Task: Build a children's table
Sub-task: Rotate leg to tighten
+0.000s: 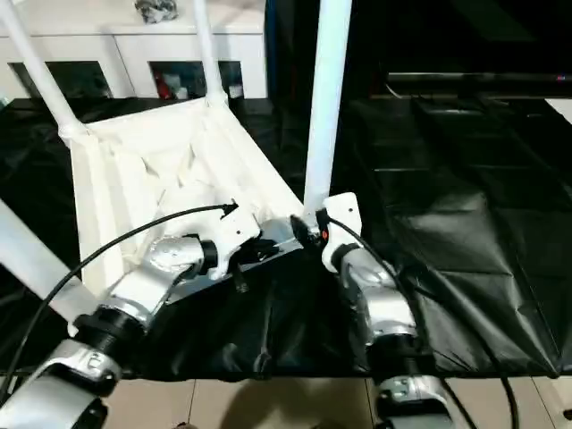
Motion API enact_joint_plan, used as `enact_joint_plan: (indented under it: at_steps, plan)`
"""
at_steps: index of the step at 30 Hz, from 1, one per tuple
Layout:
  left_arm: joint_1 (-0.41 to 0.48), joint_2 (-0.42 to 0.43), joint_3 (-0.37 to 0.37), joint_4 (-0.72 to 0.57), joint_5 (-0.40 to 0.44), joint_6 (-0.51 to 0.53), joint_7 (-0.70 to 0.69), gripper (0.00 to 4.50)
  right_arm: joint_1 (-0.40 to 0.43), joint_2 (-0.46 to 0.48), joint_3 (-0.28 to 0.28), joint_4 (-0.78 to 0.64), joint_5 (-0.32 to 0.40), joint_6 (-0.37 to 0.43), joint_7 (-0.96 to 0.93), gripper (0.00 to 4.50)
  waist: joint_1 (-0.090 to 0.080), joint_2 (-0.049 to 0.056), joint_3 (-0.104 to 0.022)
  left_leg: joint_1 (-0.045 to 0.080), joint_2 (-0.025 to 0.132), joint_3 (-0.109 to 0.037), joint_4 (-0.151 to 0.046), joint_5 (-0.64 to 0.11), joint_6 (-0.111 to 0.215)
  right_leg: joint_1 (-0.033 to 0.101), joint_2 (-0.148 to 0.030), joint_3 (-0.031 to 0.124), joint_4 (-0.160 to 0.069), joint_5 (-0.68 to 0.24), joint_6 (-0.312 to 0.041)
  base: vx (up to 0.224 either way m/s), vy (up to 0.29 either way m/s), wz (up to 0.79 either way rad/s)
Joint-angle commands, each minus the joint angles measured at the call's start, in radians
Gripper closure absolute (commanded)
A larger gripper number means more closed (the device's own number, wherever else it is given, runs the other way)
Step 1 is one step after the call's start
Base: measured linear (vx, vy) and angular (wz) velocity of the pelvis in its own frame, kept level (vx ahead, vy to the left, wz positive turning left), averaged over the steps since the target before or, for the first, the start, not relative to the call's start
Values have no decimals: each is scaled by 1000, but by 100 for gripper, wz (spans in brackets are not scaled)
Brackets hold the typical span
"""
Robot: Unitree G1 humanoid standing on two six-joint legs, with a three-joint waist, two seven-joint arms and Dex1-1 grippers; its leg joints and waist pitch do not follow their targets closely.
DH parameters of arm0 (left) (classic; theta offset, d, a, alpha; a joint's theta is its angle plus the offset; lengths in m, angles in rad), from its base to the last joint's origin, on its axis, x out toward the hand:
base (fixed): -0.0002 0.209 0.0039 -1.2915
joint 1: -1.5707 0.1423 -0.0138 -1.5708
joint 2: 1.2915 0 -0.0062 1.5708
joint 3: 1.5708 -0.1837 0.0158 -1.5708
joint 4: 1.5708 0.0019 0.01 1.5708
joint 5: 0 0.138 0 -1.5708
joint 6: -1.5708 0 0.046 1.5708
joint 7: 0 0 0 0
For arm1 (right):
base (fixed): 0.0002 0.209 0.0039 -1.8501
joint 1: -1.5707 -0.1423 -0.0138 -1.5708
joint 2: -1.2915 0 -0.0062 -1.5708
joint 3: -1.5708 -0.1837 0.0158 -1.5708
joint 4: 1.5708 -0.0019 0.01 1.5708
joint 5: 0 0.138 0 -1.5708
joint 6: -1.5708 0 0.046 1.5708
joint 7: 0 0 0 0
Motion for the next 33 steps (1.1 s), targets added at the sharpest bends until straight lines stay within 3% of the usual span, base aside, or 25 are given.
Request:
enact_joint_plan:
  at_steps: [1, 4, 5, 7, 8, 10, 15, 17, 19, 28, 30, 31, 33]
  plan:
    - [14, 16, -58, -41, -14, -41, -99, 450, 7, -20, 83, -34, 22, -14, 143, 89, 5, -3, -62, 1, 15, 0, -62, -186, 61, 60, -53, 39, -72, -107, -233, 0, 0, 0]
    - [22, 43, -50, -41, -29, -62, -140, 450, 13, -60, 98, -43, 29, -20, 215, 89, 7, -4, -59, 4, 17, 2, -63, -189, 67, 55, -54, 40, -73, -113, -242, 0, 0, 0]
    - [29, 66, -38, -38, -47, -76, -177, 450, 16, -95, 112, -53, 36, -23, 285, 89, 11, -12, -60, 5, 17, 3, -62, -196, 68, 57, -54, 40, -74, -129, -241, 0, 0, 0]
    - [34, 91, -25, -37, -66, -93, -219, 450, 18, -129, 127, -65, 44, -26, 356, 89, 15, -7, -59, 4, 18, 1, -63, -205, 67, 58, -53, 38, -71, -135, -239, 0, 0, 0]
    - [37, 113, -16, -40, -83, -98, -254, 450, 20, -153, 136, -74, 50, -28, 416, 89, 14, -12, -59, 4, 18, 3, -63, -208, 70, 57, -52, 39, -71, -133, -239, 0, 0, 0]
    - [39, 143, -7, -46, -105, -99, -304, 450, 19, -176, 147, -81, 56, -30, 481, 89, 21, -12, -58, 4, 20, 5, -62, -203, 75, 56, -53, 39, -68, -141, -240, 0, 0, 0]
    - [16, 201, -1, -20, -113, -117, -372, 450, 9, -216, 196, -79, 62, -27, 607, 135, 30, -19, -58, 6, 22, 6, -61, -180, 76, 53, -55, 40, -65, -148, -241, 0, 0, 0]
    - [9, 209, -1, -9, -117, -123, -387, 450, 5, -221, 206, -76, 68, -26, 626, 148, 31, -16, -57, 8, 23, 6, -62, -182, 72, 51, -55, 40, -66, -152, -241, 0, 0, 0]
    - [-1, 219, -4, 6, -121, -132, -407, 450, 0, -227, 217, -76, 74, -17, 660, 167, 33, -22, -58, 7, 22, 6, -62, -181, 67, 53, -55, 40, -65, -153, -239, 0, 0, 0]
    - [-16, 212, -9, 35, -119, -149, -417, 450, 18, -233, 223, -90, 80, -8, 680, 188, 42, -21, -59, 7, 22, 6, -61, -173, 62, 53, -55, 41, -64, -138, -240, 0, 0, 0]
    - [-20, 195, -7, 37, -107, -137, -377, 450, 29, -219, 208, -97, 82, 2, 637, 188, 46, -22, -59, 9, 22, 7, -61, -174, 60, 53, -55, 42, -65, -145, -236, 0, 0, 0]
    - [-23, 181, -7, 38, -96, -127, -343, 450, 36, -207, 194, -99, 82, 15, 596, 188, 47, -13, -59, 9, 23, 6, -61, -175, 56, 52, -57, 42, -64, -145, -237, 0, 0, 0]
    - [-31, 147, -5, 42, -79, -95, -270, 450, 43, -174, 165, -87, 62, 23, 487, 188, 47, -17, -55, 12, 22, 5, -66, -207, 34, 49, -57, 43, -72, -195, -225, 0, 0, 0]
